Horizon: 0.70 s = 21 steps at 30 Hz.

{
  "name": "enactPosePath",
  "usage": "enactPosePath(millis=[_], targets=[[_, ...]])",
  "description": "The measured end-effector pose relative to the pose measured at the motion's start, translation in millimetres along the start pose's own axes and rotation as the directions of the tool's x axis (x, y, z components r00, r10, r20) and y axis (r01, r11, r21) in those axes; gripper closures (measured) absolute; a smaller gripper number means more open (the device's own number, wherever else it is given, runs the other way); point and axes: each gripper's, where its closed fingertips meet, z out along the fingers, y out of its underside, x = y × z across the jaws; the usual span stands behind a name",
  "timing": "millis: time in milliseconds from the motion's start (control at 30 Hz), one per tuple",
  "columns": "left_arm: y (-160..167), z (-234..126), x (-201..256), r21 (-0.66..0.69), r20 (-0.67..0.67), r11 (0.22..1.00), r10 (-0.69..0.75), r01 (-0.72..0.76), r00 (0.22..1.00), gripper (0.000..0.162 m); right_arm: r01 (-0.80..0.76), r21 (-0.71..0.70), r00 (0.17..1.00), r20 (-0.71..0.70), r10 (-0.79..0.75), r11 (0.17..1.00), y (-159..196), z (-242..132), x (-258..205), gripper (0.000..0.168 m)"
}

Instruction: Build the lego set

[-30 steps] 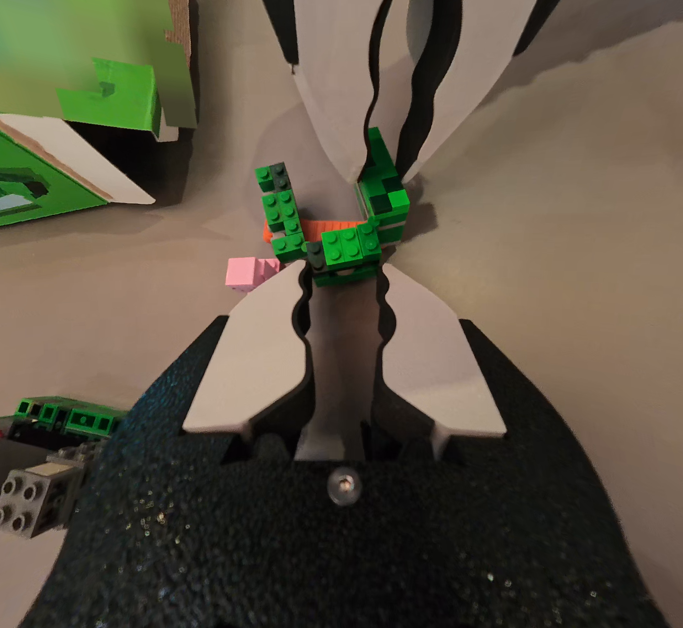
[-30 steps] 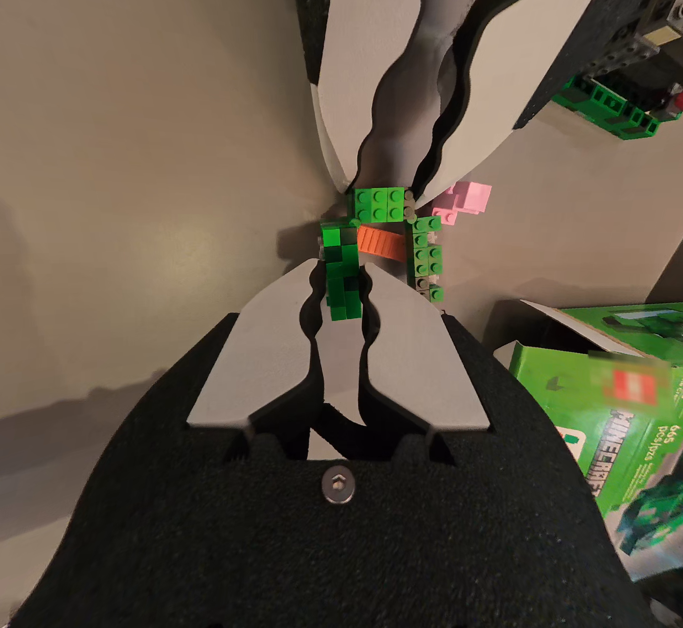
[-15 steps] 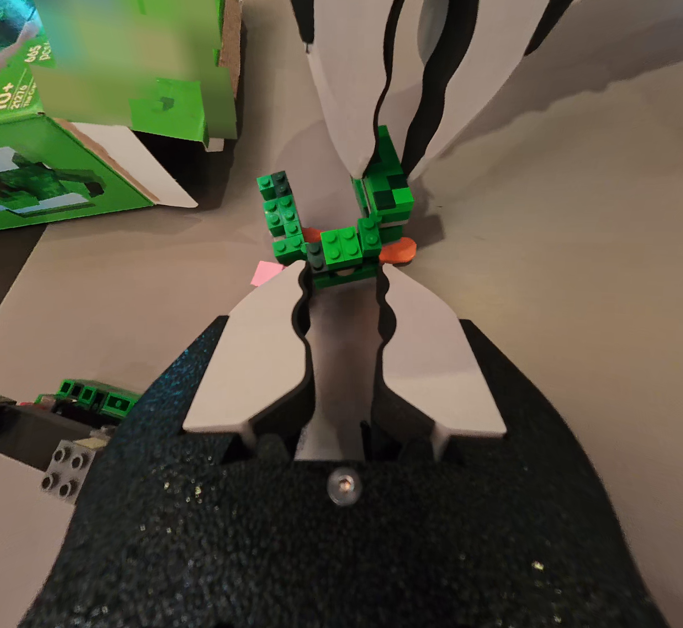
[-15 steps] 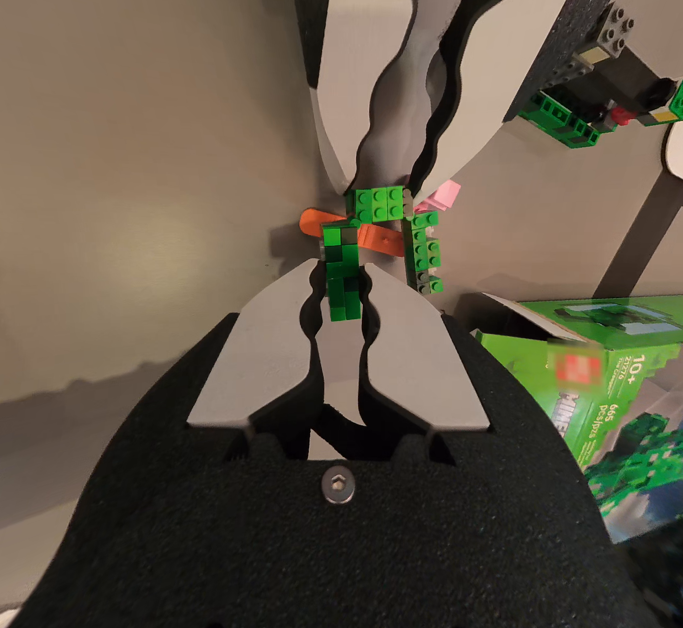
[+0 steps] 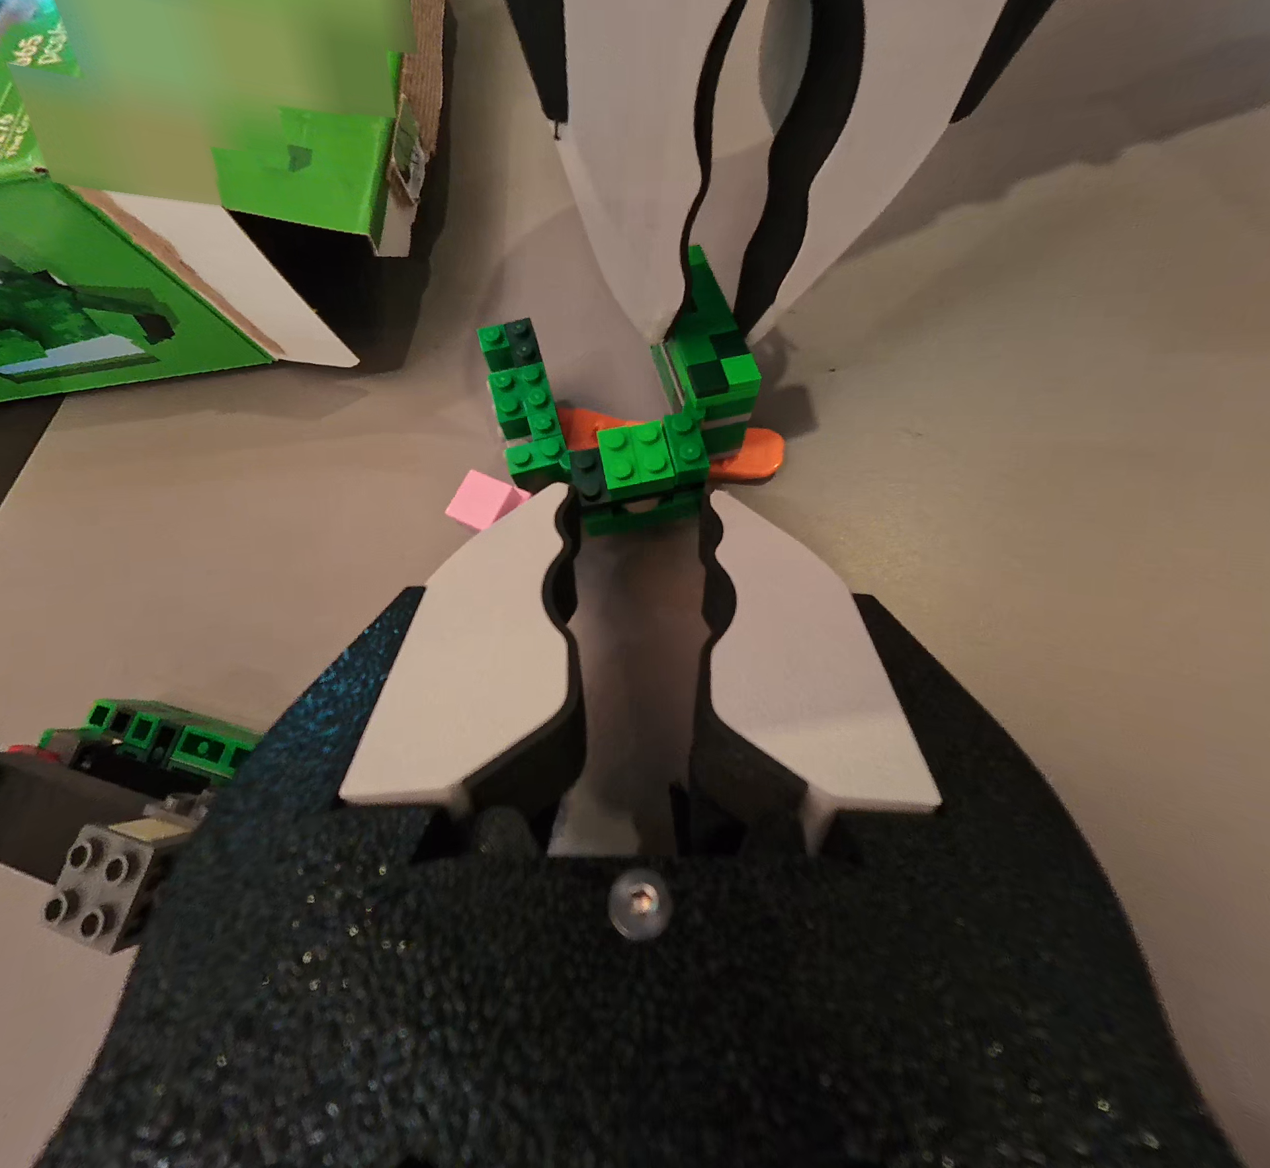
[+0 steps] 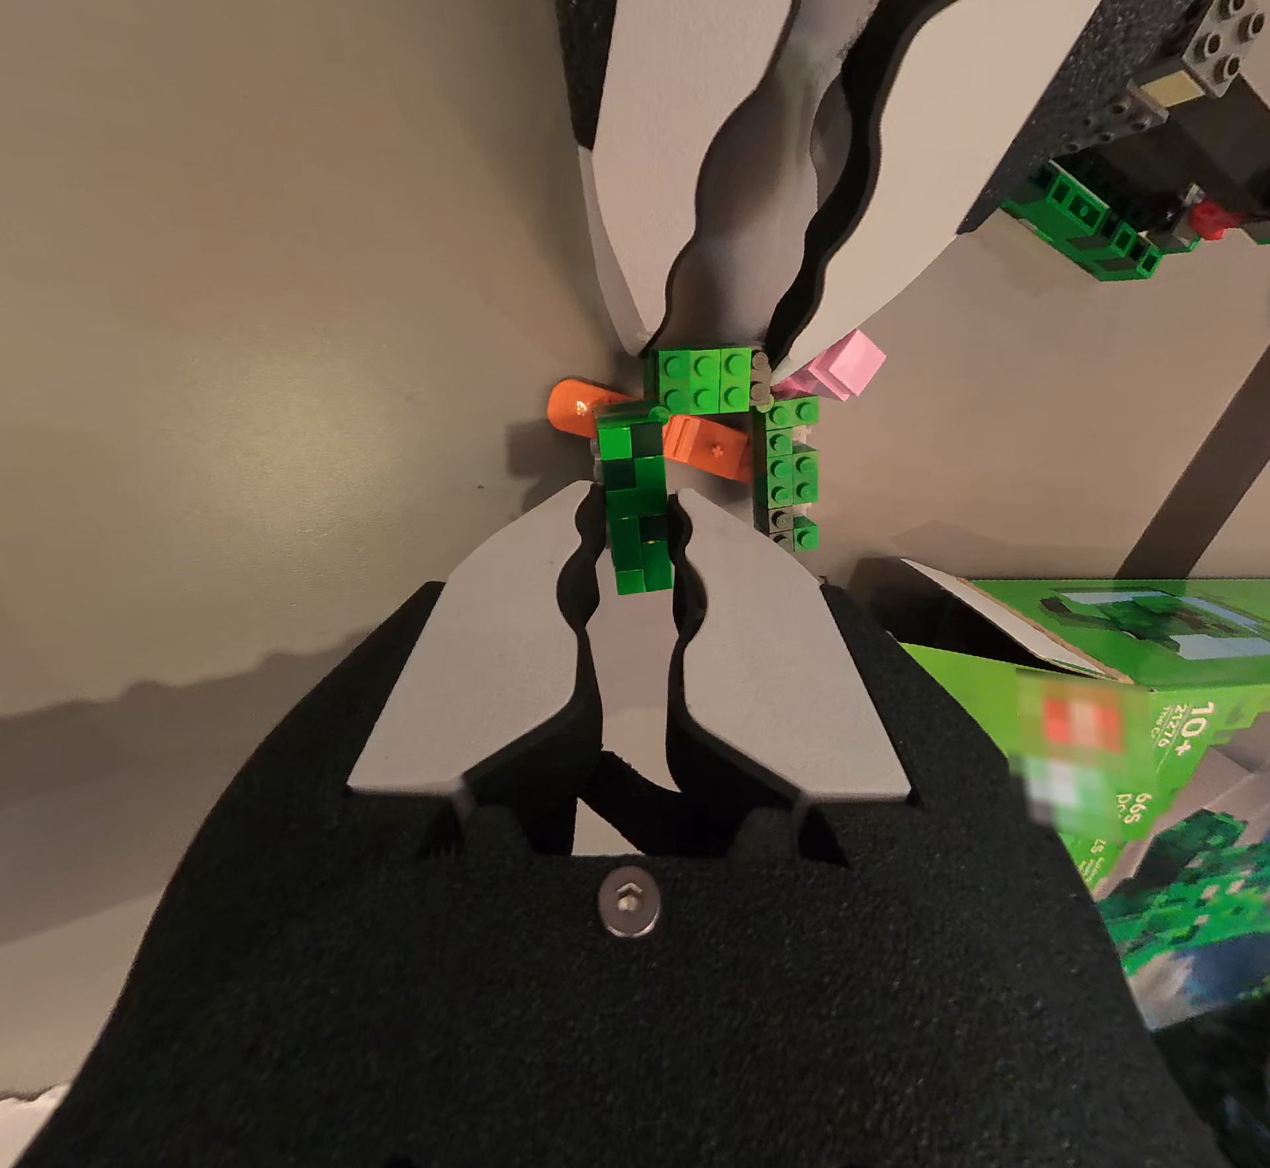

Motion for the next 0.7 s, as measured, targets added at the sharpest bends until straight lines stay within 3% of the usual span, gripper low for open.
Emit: enactPosePath(millis=[700], targets=[[-0.6,-2.4,-1.5,-0.01,-0.003,0.996,-0.084,0.084,0.996,0.129,0.013,-0.013,0.994,-0.107,-0.015,1.0,-0.3,-2.4,6.6,0.149]])
